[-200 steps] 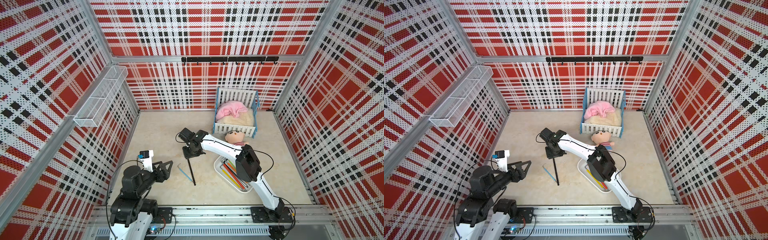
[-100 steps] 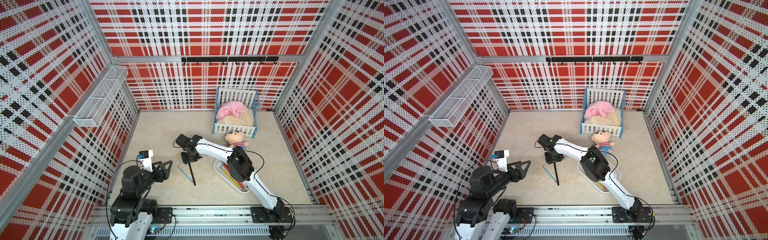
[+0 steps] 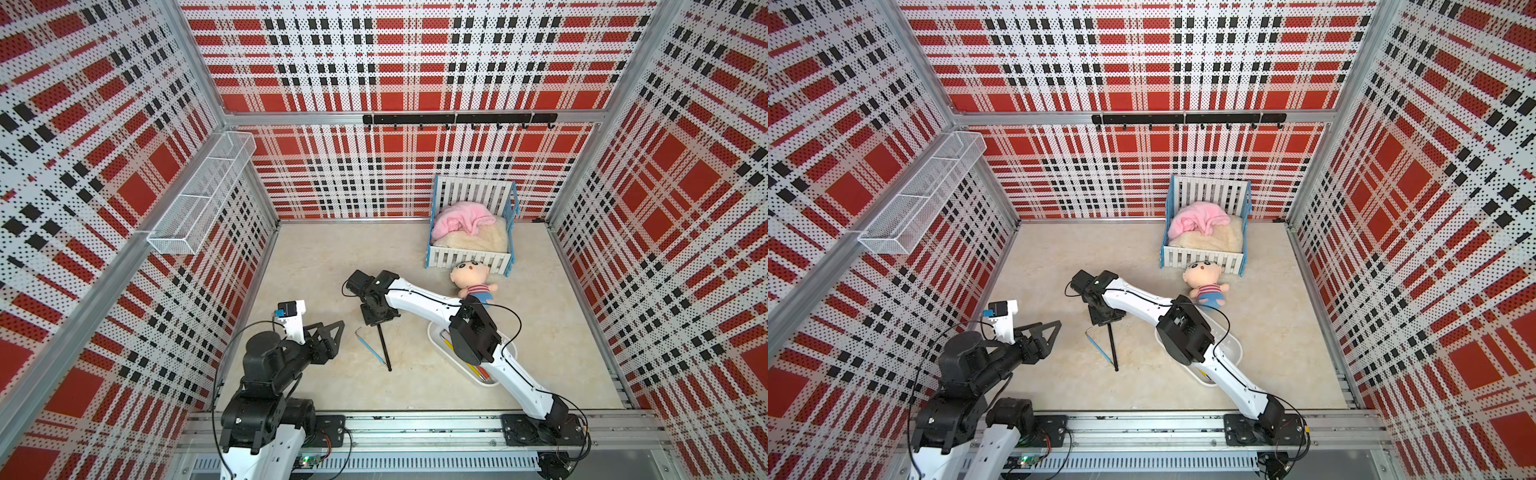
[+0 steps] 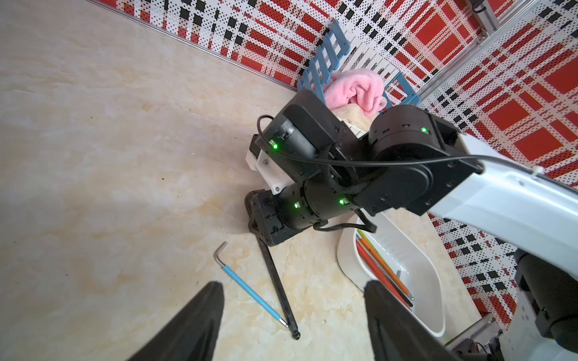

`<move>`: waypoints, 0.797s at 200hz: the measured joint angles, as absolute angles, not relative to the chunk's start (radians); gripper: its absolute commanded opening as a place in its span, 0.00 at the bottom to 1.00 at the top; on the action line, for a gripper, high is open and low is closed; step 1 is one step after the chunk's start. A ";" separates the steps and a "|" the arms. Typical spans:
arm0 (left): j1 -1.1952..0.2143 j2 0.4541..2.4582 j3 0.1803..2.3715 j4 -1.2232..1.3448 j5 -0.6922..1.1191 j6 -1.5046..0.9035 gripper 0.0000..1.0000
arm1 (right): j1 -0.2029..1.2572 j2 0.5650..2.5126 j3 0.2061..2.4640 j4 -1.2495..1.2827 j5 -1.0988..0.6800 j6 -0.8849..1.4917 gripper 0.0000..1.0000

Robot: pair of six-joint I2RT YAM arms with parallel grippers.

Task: Put the hex key on the desktop into the storage box
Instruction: Pick up the Allen key from the center of the board.

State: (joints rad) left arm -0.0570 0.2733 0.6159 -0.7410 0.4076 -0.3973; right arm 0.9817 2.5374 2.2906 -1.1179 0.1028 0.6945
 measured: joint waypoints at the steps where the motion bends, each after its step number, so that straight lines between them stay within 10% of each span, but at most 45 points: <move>1: -0.057 0.273 0.616 -0.741 0.408 -0.397 0.76 | 0.982 2.538 2.292 -1.119 0.104 0.694 0.25; 88: -0.051 0.276 0.616 -0.741 0.411 -0.395 0.76 | 0.986 2.567 2.344 -1.172 0.120 0.716 0.00; 159: -0.045 0.278 0.616 -0.741 0.412 -0.395 0.76 | 0.981 2.567 2.347 -1.173 0.117 0.731 0.00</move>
State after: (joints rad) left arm -0.0452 0.2779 0.6159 -0.7410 0.4122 -0.3954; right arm 0.9813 2.5671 2.3470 -1.1728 0.1173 0.7311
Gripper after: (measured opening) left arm 0.762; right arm 0.135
